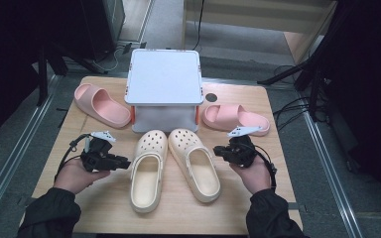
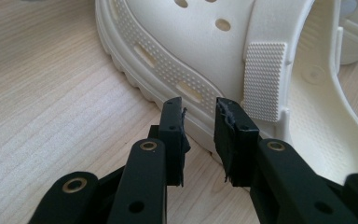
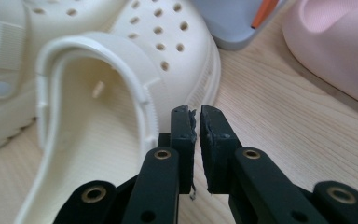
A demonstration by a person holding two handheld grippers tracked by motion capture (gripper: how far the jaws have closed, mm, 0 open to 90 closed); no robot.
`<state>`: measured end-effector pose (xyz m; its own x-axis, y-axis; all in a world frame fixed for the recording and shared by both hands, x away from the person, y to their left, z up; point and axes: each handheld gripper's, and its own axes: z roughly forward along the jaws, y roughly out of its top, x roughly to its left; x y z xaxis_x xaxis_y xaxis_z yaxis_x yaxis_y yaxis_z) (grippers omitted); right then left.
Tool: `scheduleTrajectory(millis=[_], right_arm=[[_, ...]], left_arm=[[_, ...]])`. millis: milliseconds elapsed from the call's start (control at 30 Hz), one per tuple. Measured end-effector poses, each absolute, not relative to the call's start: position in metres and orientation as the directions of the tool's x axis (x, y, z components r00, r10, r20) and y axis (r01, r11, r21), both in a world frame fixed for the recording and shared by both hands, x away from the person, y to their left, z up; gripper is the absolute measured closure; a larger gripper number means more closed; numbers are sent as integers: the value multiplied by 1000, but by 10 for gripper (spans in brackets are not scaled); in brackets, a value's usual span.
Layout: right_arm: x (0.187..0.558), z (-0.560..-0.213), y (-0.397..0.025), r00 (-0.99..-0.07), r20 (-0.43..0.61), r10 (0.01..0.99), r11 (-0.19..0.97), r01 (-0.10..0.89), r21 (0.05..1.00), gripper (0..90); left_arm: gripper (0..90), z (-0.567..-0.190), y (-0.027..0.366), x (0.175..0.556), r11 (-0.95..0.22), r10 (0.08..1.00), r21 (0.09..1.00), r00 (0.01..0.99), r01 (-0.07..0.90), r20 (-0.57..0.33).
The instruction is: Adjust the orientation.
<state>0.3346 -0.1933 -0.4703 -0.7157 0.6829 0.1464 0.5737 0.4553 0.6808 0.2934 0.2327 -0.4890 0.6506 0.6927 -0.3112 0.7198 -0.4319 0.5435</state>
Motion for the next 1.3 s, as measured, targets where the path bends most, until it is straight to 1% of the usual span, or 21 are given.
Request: scheduleTrajectory(millis=[100,233,333,433,733,900,1300], right_arm=[[339,-475,-190,-715,157,682,458,584,670,843],[341,-480,-183,-716,144,683,475,585,657,845],[341,-482,-178,-724,124,679,491,573,656,854],[341,-483,-178,-725,138,675,488,579,653,851],[339,-483,-174,-732,132,668,498,571,653,840],[339,-484,-172,-729,153,667,483,579,657,841],[336,-487,-163,-745,185,641,483,579,657,839]], left_arm=[[719,-493,231,294,-443,697,532,650,722,-302],[718,-498,229,296,-462,698,508,652,727,-297],[717,-499,225,296,-470,691,505,657,724,-301],[726,-499,220,295,-481,685,501,665,720,-298],[720,-500,210,294,-509,657,502,692,700,-299],[717,-500,205,293,-508,646,501,695,700,-316],[705,-501,198,293,-517,633,504,705,692,-319]])
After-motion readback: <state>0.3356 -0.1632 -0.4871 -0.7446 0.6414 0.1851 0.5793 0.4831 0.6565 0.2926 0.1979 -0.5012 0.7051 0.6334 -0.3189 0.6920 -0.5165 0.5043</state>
